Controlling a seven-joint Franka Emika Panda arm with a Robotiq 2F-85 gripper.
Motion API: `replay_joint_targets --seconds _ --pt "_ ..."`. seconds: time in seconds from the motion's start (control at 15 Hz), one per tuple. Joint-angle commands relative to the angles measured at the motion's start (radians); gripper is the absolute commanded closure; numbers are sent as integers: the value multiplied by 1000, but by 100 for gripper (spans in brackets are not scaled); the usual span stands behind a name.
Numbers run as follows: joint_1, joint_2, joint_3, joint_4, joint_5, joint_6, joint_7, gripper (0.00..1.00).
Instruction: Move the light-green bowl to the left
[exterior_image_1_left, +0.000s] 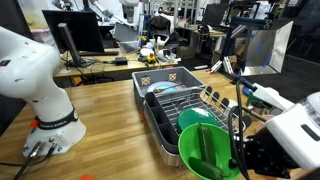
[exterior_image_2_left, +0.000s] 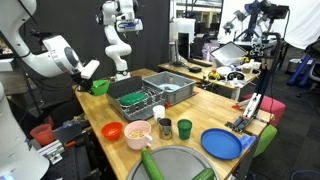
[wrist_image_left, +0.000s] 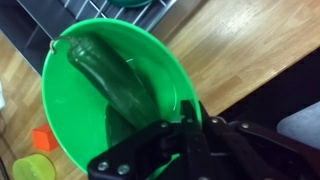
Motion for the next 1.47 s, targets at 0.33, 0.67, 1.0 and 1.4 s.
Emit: replay_joint_targets --seconds 0.33,0.67,1.0,1.4 --pt "-69 129 85 11 -137 117 -155 99" --pt "-70 260 57 38 -227 177 -232 99" --pt "-60 342 -28 103 -259 259 -332 99" --pt "-63 493 -84 161 -257 357 -442 99"
